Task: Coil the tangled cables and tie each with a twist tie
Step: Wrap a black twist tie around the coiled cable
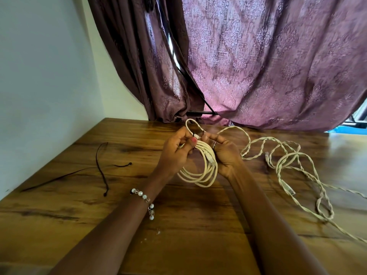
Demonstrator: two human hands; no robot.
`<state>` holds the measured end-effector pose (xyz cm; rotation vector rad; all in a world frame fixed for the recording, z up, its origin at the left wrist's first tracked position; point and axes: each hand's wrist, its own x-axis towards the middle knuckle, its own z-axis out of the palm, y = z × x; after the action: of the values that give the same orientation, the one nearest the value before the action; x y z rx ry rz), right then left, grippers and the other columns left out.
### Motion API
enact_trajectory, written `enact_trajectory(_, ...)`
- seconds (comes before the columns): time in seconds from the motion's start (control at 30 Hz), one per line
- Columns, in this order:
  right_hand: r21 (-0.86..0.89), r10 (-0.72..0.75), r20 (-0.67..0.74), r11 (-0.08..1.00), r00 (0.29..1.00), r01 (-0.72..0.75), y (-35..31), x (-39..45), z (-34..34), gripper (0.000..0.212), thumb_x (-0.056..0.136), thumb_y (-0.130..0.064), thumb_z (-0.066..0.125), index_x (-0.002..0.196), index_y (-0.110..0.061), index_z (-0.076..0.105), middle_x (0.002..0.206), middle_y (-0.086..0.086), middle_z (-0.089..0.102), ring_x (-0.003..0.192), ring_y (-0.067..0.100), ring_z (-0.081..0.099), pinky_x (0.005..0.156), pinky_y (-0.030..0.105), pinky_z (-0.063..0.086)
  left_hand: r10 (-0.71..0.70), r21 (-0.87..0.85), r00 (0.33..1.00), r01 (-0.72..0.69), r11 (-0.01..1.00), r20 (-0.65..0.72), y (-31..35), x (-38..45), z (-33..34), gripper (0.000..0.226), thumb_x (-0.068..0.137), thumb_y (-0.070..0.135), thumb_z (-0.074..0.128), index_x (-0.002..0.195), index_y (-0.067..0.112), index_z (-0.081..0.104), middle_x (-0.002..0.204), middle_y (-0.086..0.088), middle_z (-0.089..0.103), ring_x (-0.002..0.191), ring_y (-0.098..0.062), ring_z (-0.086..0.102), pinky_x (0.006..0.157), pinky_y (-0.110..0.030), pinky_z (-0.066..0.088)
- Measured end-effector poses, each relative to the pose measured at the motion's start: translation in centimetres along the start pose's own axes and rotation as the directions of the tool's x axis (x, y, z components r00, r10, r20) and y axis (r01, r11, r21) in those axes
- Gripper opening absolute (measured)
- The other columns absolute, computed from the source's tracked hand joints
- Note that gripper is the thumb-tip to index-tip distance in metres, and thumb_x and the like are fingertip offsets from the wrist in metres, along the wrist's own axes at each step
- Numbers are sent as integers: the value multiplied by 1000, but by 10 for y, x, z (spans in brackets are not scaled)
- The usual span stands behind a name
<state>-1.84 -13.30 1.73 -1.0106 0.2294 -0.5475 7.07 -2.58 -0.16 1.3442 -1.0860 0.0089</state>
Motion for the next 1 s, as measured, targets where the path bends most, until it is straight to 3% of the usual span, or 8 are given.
enact_trajectory(0.1,21,6,80,1000,997,-7,2,0,0,12,77,-2,61,87,4,64,77,17,71,65,25,70,61,35,60,1,13,1000,-1,1000,8,-1,0,-2,22,94,12,51,75,23,55,59,3,49,54,-9,45,51,-23,38)
enact_trajectory(0.23,-24,-2,112,1000,994,4,2,1,-3,24,72,1,63,94,11,62,82,19,69,72,25,70,67,32,59,48,131,999,-50,990,15,-4,0,-6,15,92,20,51,79,17,58,65,5,55,61,-10,51,59,-34,42)
enact_trajectory(0.4,-105,16,114,994,993,-4,-1,5,-11,20,71,0,66,90,7,66,82,16,71,73,22,70,68,31,60,106,184,994,-105,977,3,-4,-1,-7,17,93,22,51,90,11,64,77,5,65,73,-13,62,67,-37,50)
enact_trajectory(0.6,-152,6,157,988,988,18,-2,9,-18,13,72,1,66,82,2,73,86,16,72,80,23,70,77,34,59,167,211,986,-157,965,-28,0,-3,-8,18,93,24,52,93,12,65,80,5,66,76,-11,63,67,-36,52)
enact_trajectory(0.8,-243,0,155,969,988,38,-4,11,-22,22,78,4,63,99,12,64,90,18,70,82,26,69,75,35,59,178,228,984,-173,958,-4,-2,-4,-9,14,93,22,53,93,14,65,82,2,67,78,-12,64,68,-38,52)
enact_trajectory(0.93,-290,-13,163,955,987,61,-6,9,-22,12,76,3,65,86,2,72,84,14,72,78,23,70,68,31,59,186,240,982,-183,953,12,-1,-4,-9,9,92,17,56,91,16,65,81,7,66,77,-9,63,69,-31,52)
enact_trajectory(1.0,-305,-41,170,948,985,92,-5,7,-20,18,80,7,61,77,-5,74,79,10,73,74,19,70,64,29,58,177,246,984,-176,953,18,-1,-4,-10,8,92,17,57,90,16,64,80,8,66,77,-8,63,68,-27,51)
